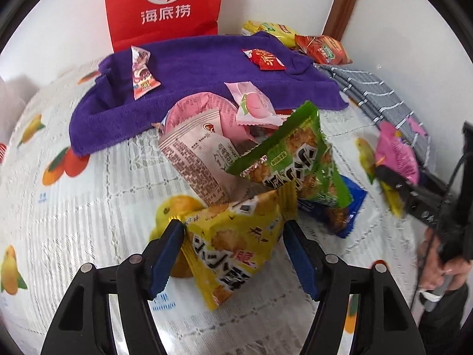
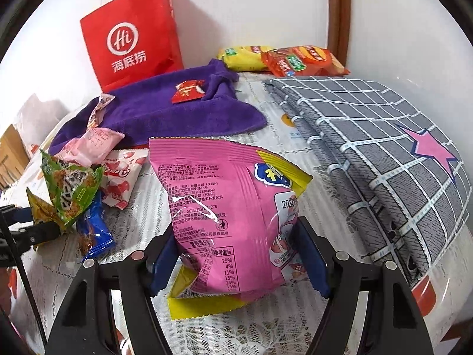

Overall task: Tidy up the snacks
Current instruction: 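Lift the pink bag with the right tool while the left tool grasps the yellow cracker bag, then carry the pink bag and yellow cracker bag toward the purple towel with both tools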

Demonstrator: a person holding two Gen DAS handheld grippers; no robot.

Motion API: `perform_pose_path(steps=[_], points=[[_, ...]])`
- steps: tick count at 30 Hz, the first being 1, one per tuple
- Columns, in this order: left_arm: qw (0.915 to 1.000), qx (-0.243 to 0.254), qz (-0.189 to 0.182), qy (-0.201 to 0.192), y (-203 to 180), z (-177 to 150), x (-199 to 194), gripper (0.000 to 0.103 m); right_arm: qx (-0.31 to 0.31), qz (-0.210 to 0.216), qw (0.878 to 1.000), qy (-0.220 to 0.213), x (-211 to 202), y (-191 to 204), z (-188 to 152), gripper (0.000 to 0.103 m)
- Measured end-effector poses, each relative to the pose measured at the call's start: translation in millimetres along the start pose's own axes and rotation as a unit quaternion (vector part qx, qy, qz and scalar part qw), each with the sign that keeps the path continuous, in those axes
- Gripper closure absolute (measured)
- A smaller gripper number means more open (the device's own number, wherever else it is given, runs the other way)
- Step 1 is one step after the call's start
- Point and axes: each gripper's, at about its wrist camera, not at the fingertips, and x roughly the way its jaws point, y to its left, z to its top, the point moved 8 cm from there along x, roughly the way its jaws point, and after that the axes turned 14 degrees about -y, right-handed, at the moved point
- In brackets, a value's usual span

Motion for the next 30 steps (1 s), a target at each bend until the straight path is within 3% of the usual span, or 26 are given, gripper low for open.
perform_pose_path(steps=[3,6,21,30], points=[[0.9998,0.016,0.01,-0.011,-2,1,-1,0.036,0.011,0.006,1.0,-0.001,0,-2,1,0.03],[0.9996,0.015,0.009,-0.022,-1,1,-5,0.043,0.003,0.0,1.0,-0.002,0,-1,0,0.031],[0.9978,-0.031,-0.007,-0.058,21,32,-55,0.049,0.0,-0.005,1.0,0.003,-7,4,3,0.037],[0.9951,-0.063,-0.002,-0.076,42,57,-69,0.05,-0.003,0.03,0.999,-0.037,-34,26,61,0.038]])
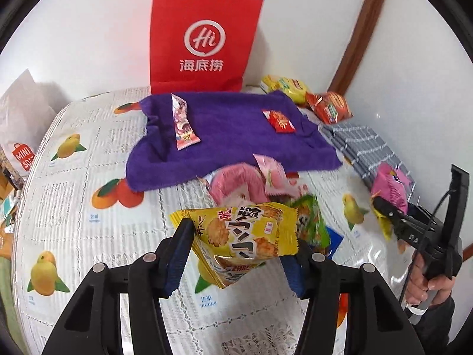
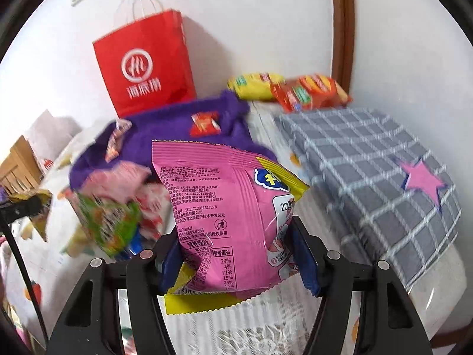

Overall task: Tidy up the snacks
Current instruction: 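Carry the pink bag and yellow cracker bag toward the purple towel with both tools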

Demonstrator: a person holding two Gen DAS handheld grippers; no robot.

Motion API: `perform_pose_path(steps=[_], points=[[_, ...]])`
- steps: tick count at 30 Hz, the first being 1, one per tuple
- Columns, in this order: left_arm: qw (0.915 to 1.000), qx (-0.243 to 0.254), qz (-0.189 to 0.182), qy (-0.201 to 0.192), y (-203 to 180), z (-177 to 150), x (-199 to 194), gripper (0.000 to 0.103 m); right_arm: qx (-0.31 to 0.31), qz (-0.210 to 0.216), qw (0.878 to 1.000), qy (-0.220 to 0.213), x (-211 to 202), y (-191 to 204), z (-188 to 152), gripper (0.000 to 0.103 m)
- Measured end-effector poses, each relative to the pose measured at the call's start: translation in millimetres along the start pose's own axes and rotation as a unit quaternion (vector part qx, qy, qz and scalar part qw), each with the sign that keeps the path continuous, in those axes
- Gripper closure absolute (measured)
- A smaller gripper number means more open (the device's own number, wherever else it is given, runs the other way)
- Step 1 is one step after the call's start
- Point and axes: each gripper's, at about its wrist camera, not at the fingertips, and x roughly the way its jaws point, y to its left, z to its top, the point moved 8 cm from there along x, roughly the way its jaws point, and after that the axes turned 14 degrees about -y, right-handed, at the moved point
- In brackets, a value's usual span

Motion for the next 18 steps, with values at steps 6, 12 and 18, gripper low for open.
perform_pose_path(steps=[6,12,18], points=[[0.9997,-0.012,0.011,-0.016,8,30,4,0.049,0.008,0.029,0.999,-0.013,8,14,45,0.038],[0.9989,-0.024,0.023,-0.032,14,61,16,0.049,0.004,0.038,0.999,-0.032,28,30,89,0.038],[0.9975,-0.028,0.043,-0.048,20,87,36,0.049,0.012,0.052,0.998,-0.041,65,50,125,0.038]])
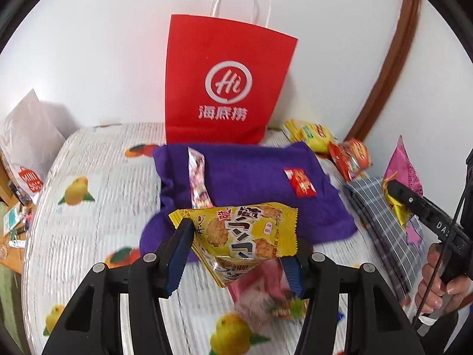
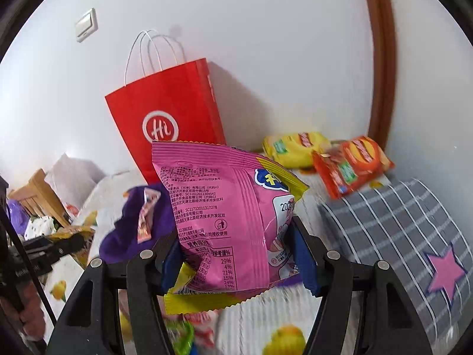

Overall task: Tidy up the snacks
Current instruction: 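Carry the pink bag and yellow cracker bag toward the purple towel with both tools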

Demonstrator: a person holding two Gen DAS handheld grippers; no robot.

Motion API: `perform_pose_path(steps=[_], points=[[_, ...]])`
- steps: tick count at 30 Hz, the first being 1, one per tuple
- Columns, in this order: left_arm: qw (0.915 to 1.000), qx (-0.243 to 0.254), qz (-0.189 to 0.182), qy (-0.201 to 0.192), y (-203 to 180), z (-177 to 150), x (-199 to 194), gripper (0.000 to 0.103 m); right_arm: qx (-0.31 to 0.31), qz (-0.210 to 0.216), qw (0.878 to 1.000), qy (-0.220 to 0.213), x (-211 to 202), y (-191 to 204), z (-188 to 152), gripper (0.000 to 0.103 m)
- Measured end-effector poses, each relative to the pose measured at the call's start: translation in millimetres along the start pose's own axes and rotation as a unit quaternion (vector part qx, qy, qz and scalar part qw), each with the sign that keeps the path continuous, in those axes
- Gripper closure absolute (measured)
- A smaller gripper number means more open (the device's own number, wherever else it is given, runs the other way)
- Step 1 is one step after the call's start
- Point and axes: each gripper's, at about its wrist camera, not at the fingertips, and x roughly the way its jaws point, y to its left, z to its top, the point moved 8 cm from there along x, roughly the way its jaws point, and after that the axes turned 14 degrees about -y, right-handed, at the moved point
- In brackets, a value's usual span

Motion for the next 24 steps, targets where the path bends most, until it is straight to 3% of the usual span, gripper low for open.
perform_pose_path(steps=[11,15,20,24], points=[[0.9996,-0.018,0.021,-0.004,9,2,57,0.049,0.022,0.012,0.999,0.031,82,6,-27,0.038],[0.9993,-0.023,0.03,-0.001,14,-7,76,0.049,0.046,0.038,0.998,0.034,95,10,-44,0.038],[0.9988,-0.038,0.028,-0.009,20,-12,87,0.049,0.0,0.026,0.999,0.023,92,17,-49,0.038],[0.9982,-0.04,0.044,-0.009,26,-19,91,0.049,-0.002,0.02,1.0,0.018,93,12,-52,0.038]])
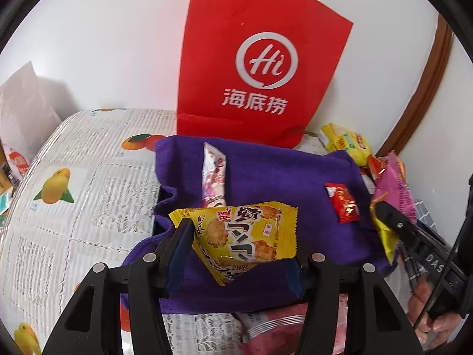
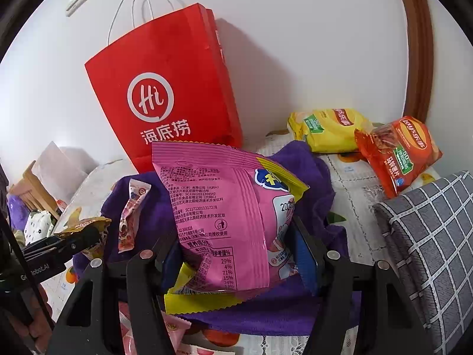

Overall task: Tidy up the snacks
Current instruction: 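Carry the pink bag and yellow cracker bag toward the purple towel with both tools, then lower both bags onto the purple towel and open both tools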

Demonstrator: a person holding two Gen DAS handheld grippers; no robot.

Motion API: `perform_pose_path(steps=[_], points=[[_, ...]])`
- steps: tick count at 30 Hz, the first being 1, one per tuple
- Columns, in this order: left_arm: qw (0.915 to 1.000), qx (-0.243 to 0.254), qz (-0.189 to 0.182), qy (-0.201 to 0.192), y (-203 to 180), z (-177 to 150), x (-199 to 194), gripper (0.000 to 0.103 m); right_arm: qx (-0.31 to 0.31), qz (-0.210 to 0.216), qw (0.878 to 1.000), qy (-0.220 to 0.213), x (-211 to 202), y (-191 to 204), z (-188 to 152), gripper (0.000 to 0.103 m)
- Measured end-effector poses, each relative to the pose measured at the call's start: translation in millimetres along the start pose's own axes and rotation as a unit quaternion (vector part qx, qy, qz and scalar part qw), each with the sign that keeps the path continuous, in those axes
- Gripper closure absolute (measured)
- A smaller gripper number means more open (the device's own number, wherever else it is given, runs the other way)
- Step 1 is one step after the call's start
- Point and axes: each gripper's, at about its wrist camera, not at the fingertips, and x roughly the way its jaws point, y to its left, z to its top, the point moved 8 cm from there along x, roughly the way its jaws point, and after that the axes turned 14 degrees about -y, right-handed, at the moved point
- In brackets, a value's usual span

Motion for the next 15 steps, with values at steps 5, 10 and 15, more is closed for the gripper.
perform_pose_path(steps=[5,10,15], points=[[0.9998,-0.019,-0.01,0.004,4,-6,4,0.049,0.011,-0.016,1.0,0.007,9,-13,-7,0.038],[0.9998,-0.018,-0.01,0.001,3,-8,6,0.049,0.016,-0.018,1.0,0.006,11,-15,-9,0.038],[0.9997,-0.014,-0.019,0.006,-3,-9,6,0.049,-0.002,-0.012,1.0,-0.002,11,-7,-10,0.038]])
